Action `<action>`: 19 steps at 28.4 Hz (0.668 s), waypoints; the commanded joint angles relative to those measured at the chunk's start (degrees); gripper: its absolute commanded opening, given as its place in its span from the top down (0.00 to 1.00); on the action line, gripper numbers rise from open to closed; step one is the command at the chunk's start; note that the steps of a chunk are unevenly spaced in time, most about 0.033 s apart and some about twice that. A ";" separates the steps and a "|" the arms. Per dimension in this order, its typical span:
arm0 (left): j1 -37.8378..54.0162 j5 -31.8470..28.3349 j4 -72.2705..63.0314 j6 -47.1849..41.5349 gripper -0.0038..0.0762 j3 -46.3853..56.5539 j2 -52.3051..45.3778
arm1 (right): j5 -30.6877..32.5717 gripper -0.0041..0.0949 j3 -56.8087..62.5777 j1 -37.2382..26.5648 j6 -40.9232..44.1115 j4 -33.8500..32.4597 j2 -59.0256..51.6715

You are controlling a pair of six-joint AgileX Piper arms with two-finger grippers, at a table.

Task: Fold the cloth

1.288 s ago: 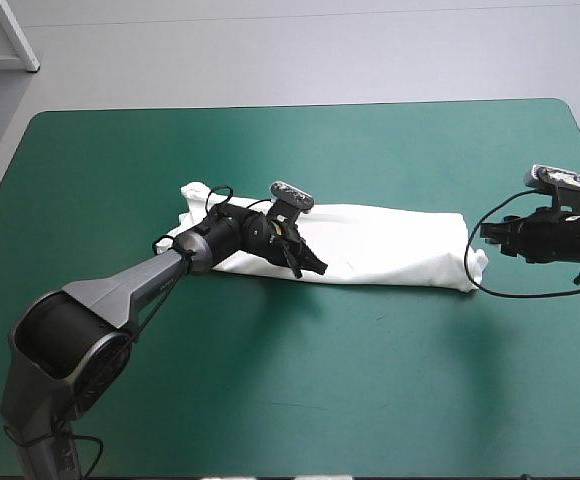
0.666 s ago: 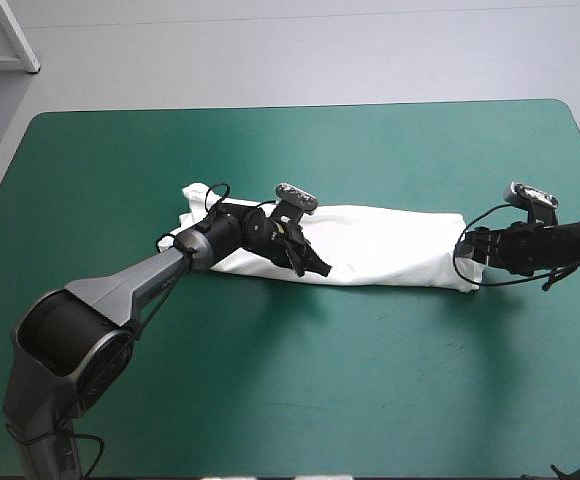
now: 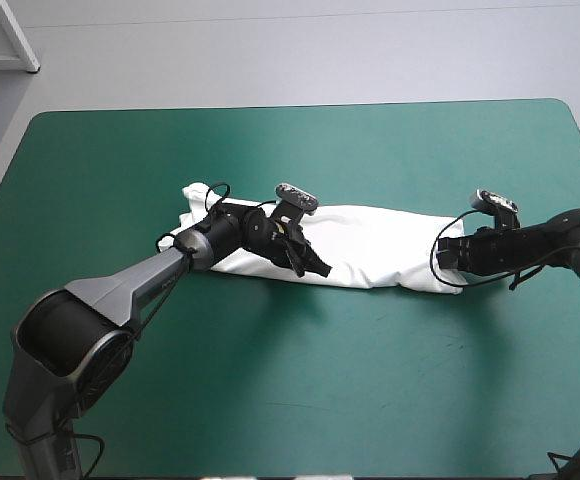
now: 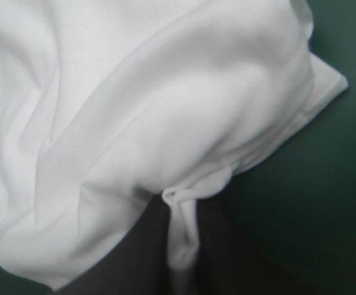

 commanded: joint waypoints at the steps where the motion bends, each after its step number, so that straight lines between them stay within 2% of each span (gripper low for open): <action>1: -0.44 1.99 -1.19 -0.16 0.92 -0.95 -2.47 | 0.36 0.96 -1.43 0.33 -0.62 -1.22 -1.43; 5: -0.35 1.46 -1.19 -0.16 0.92 -1.18 -3.33 | -0.06 0.96 -6.18 0.44 0.09 -0.41 -4.24; 11: 1.24 2.48 -1.05 -0.16 0.92 -3.46 -5.40 | 4.57 0.96 -13.09 1.69 1.32 0.91 -7.45; 15: 5.43 5.97 -1.05 -0.16 0.92 -8.50 -8.85 | 7.05 0.96 -17.78 5.60 3.01 0.76 -7.70; 19: 11.00 10.09 -0.30 -0.16 0.92 -13.81 -14.00 | 5.41 0.96 -22.07 11.82 5.08 -0.31 -7.70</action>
